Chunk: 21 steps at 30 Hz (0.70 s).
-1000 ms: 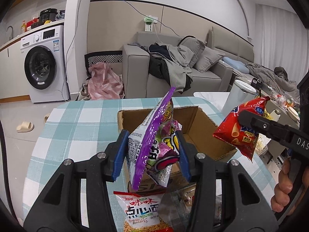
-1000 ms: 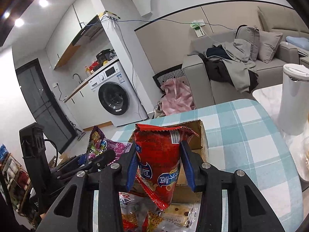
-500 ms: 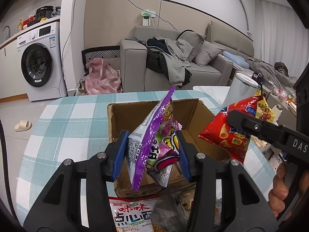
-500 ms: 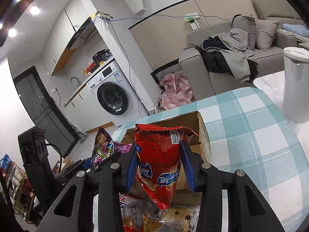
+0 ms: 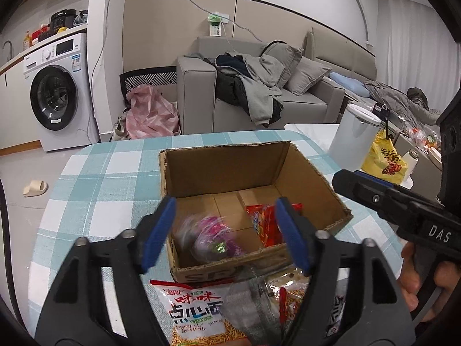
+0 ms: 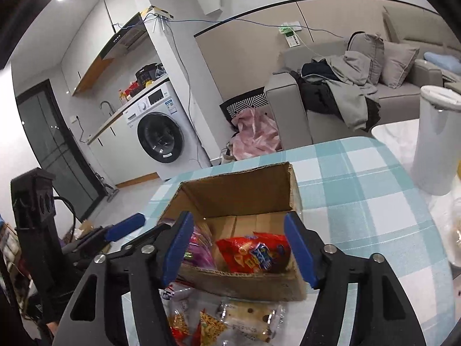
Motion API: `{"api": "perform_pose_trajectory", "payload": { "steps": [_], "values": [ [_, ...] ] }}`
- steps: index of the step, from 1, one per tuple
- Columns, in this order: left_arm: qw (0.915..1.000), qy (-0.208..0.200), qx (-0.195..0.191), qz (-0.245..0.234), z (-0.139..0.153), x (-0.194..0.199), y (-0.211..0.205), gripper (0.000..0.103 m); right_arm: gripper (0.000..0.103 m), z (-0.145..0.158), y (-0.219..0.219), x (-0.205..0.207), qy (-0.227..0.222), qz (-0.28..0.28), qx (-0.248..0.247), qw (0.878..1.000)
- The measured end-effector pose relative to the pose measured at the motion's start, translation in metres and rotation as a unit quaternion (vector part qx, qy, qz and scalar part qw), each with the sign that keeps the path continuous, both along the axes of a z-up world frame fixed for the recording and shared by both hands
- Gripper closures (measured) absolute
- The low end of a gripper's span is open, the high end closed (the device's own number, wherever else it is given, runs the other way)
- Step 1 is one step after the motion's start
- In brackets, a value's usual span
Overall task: Organize snacks
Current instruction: 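Open both tools to drop the bags into the box, then move both open tools back toward the snack pile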
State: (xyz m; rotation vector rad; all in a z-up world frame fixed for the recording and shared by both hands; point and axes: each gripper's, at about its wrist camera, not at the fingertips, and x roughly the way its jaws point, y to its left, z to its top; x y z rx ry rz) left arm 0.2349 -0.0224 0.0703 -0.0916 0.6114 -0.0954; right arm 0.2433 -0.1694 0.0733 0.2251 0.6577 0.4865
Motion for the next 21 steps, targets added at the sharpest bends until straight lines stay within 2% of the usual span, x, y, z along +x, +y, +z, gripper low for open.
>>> {"api": "perform_pose_trajectory", "payload": {
  "steps": [1,3,5,6,21],
  "values": [
    [1.0000,-0.002,0.001,-0.001,0.002,-0.004,-0.001,0.019,0.019,0.001,-0.002,-0.003,-0.002,-0.001,-0.007,1.000],
    [1.0000,-0.004,0.004,-0.005,0.005,-0.015,-0.002,0.017,0.008,0.003,-0.007,-0.010,-0.004,-0.002,-0.012,1.000],
    [1.0000,-0.001,0.008,-0.004,0.008,-0.027,-0.002,0.009,0.002,0.003,-0.014,-0.020,-0.003,-0.010,-0.018,1.000],
    [1.0000,-0.001,0.009,-0.003,0.009,-0.033,-0.003,0.001,0.000,0.003,-0.018,-0.024,-0.001,-0.014,-0.020,1.000],
    [0.9993,-0.009,-0.004,0.036,0.028,-0.140,0.021,0.001,0.000,0.018,-0.035,-0.100,-0.004,0.011,-0.056,0.998]
  ]
}}
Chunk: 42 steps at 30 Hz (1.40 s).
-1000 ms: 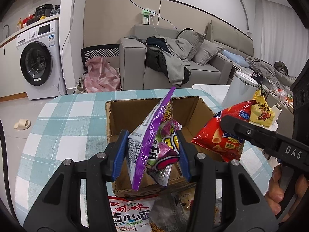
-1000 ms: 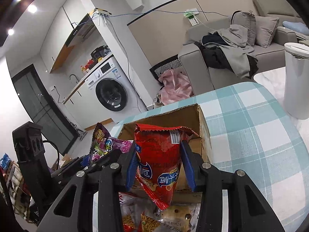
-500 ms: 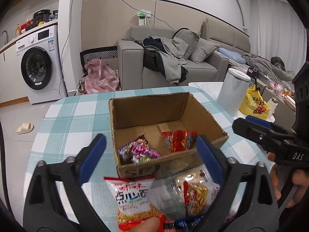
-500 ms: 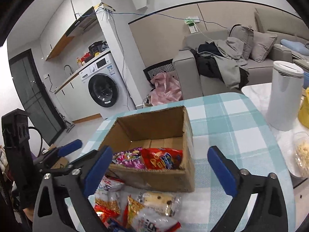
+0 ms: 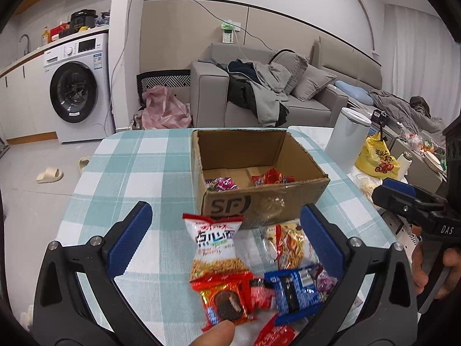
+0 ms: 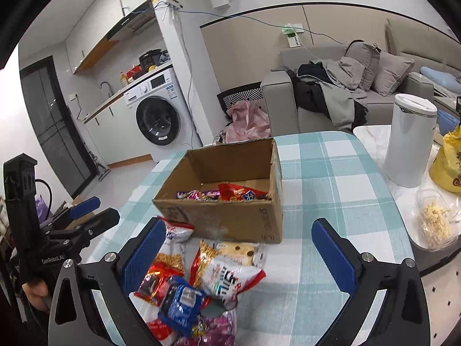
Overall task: Organize snacks
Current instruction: 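Move both open tools back toward the snack pile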
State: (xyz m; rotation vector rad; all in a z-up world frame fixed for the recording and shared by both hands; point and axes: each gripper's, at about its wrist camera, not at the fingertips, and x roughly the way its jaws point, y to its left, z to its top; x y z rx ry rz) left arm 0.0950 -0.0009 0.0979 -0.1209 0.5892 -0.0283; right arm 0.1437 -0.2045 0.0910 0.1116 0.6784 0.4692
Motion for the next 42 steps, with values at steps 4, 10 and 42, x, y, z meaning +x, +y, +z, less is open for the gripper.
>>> {"api": "perform_pose_trajectory", "payload": {
  "steps": [4,10,42],
  "values": [
    [0.9999,0.003,0.001,0.011,-0.001,-0.023,0.002,0.001,0.000,-0.002,0.002,-0.019,-0.002,0.011,-0.011,1.000],
    [0.9998,0.015,0.003,0.013,-0.007,-0.041,0.003,0.001,0.000,-0.012,0.001,-0.032,0.016,0.015,-0.016,1.000],
    [0.9959,0.090,-0.002,0.003,-0.099,-0.020,0.021,0.001,0.000,-0.093,0.022,-0.058,0.114,0.024,-0.097,0.988]
  ]
}}
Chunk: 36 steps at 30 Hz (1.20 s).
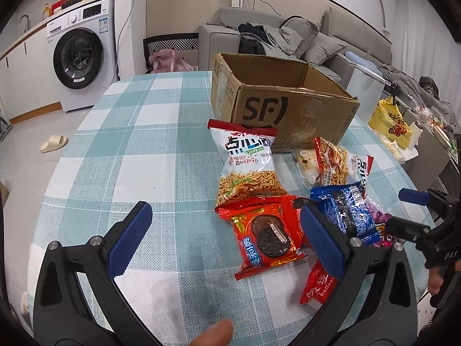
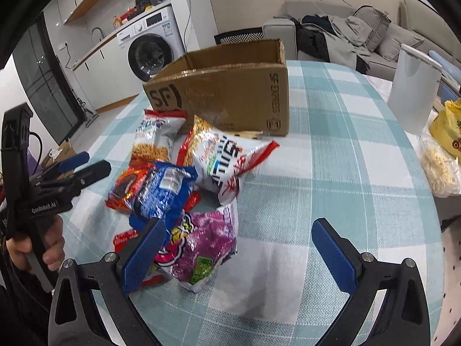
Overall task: Organize snacks
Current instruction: 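Move both open tools back toward the snack pile, then grasp the purple grape candy bag with the right tool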
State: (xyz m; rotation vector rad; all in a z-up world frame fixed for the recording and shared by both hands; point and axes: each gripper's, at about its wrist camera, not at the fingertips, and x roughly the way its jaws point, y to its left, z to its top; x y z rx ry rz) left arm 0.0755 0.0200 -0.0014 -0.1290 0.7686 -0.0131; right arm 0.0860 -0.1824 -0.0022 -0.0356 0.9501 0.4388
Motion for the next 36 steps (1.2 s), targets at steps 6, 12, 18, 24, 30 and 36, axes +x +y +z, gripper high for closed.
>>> {"api": "perform_pose_trajectory", "payload": {
  "steps": [6,12,18,24,30,36],
  "values": [
    [1.0000,0.006,-0.001,-0.005,-0.006,0.002,-0.001,0.001,0.000,-0.013,-0.002,-0.004,0.013,-0.002,-0.011,1.000],
    [0.9999,0.011,-0.002,-0.005,-0.009,0.004,0.000,0.001,0.000,-0.018,-0.013,-0.009,0.021,-0.011,-0.004,1.000],
    [0.9999,0.015,0.001,-0.006,-0.012,0.004,-0.003,0.001,0.000,-0.021,0.002,-0.017,0.029,0.017,0.006,0.999],
    [0.9997,0.019,0.005,-0.012,-0.015,0.004,-0.007,0.001,0.000,-0.030,0.017,-0.018,0.042,0.033,0.004,0.999],
    [0.9996,0.026,0.003,-0.014,-0.020,0.006,-0.006,0.001,0.001,-0.032,0.007,-0.021,0.046,0.027,0.022,0.998],
    [0.9996,0.024,0.002,-0.015,-0.020,0.006,-0.007,0.001,0.026,-0.032,0.002,-0.033,0.047,0.045,0.062,0.996]
  ]
}}
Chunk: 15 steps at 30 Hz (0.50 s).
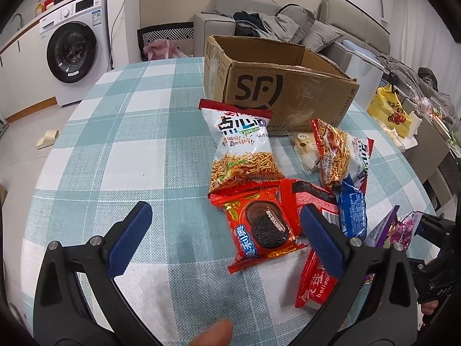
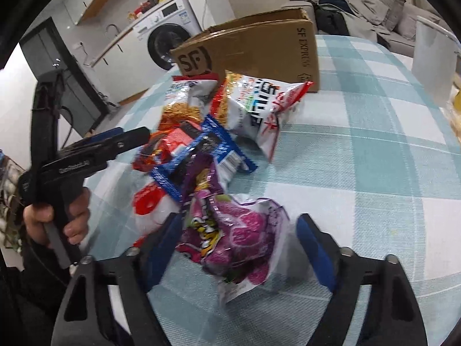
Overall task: Organize snacks
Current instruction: 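Grasp the purple grape candy bag with the right tool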
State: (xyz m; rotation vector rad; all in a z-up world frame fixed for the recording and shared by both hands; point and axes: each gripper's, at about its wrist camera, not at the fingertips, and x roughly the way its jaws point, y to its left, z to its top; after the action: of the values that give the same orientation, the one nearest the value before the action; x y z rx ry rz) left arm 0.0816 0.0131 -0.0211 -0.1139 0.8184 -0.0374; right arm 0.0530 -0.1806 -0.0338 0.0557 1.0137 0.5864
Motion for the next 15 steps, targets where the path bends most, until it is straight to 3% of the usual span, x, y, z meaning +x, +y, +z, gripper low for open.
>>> {"api": "perform_pose_trajectory", "payload": {
  "steps": [3,7,15],
  "values": [
    [1.0000,0.000,0.002,-0.004,0.000,0.000,-0.002,0.001,0.048,0.002,0.000,-0.005,-0.006,0.010,0.018,1.000],
    [1.0000,-0.002,0.003,-0.008,0.003,-0.004,-0.005,0.001,0.065,0.011,-0.002,-0.009,-0.033,0.010,0.027,0.999],
    [0.9999,0.000,0.002,-0.015,0.003,-0.017,-0.010,0.001,0.072,0.022,-0.008,-0.009,-0.065,-0.003,0.039,0.997]
  ]
}}
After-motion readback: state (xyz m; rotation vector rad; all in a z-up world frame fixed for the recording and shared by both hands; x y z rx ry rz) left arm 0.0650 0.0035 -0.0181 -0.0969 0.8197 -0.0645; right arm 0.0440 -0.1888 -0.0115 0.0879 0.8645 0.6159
